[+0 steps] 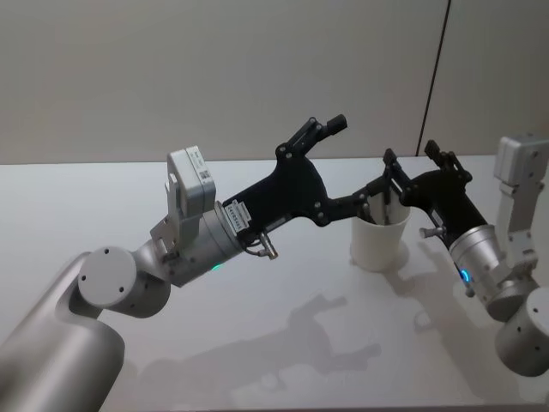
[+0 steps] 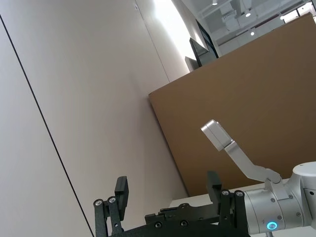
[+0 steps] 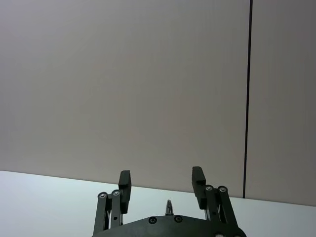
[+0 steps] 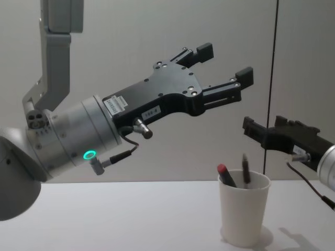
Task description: Place the pen into the pen holder.
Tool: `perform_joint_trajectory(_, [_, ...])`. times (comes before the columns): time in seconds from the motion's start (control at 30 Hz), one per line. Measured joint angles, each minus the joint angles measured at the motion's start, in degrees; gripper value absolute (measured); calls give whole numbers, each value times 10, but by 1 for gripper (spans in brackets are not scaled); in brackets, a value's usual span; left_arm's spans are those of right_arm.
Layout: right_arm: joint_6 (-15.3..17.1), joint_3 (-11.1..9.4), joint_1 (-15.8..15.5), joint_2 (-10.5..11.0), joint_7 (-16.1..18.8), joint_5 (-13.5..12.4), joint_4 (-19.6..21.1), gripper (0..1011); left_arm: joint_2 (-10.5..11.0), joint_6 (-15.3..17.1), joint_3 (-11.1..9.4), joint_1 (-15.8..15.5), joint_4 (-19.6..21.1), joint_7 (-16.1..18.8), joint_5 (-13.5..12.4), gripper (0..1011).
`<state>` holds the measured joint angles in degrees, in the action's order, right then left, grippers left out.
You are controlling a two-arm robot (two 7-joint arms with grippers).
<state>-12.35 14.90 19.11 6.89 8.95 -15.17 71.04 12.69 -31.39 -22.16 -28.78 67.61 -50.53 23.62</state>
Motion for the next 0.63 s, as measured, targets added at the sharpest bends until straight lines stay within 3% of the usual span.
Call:
perform_joint_trajectory(0.33, [-3, 1, 3, -2, 1, 0, -9, 1000, 0, 0, 0, 0, 0, 0, 0, 1004])
perform_joint_trajectory(0.63, [-4, 1, 4, -3, 2, 0, -13, 1001, 0, 0, 0, 0, 0, 0, 0, 1004])
